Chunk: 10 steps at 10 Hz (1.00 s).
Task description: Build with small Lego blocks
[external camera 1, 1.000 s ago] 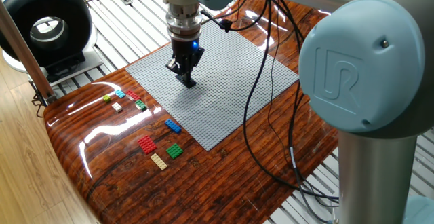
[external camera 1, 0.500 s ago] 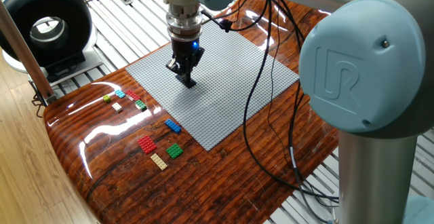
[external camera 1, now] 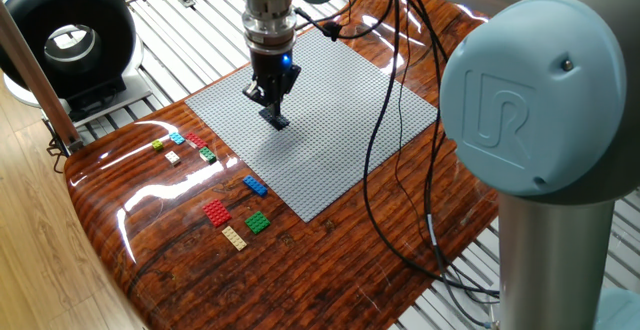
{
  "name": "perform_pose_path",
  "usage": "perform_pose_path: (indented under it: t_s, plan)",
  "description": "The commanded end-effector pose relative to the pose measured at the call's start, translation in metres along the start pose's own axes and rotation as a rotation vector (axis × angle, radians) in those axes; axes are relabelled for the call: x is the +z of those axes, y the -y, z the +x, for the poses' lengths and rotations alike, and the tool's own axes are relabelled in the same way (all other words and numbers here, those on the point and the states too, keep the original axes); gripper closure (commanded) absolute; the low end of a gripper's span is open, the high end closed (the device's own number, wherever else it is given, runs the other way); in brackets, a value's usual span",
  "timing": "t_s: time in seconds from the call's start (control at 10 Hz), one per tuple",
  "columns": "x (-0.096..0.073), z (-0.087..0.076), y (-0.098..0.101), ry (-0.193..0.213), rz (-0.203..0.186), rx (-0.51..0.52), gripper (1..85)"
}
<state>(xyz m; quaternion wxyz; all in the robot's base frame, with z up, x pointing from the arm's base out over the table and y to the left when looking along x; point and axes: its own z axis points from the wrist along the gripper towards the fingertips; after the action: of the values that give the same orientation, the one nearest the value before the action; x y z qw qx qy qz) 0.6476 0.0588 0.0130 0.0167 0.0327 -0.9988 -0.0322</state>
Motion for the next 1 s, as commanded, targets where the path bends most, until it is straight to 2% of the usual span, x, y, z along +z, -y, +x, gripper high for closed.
perform_pose_path:
  t_s: [0.0, 0.4, 0.7, 0.8, 0.9]
  plan:
    - [0.008, 0.000, -0.004, 0.011, -0.011, 0.011, 84.7]
    - [0.011, 0.003, -0.001, 0.014, -0.007, -0.001, 84.7]
    - [-0.007, 0.007, 0.004, -0.014, -0.009, -0.002, 84.7]
    - [-0.010, 0.007, 0.003, -0.024, 0.007, 0.012, 84.7]
    - [-0.008, 0.005, 0.003, -0.018, 0.008, 0.009, 84.7]
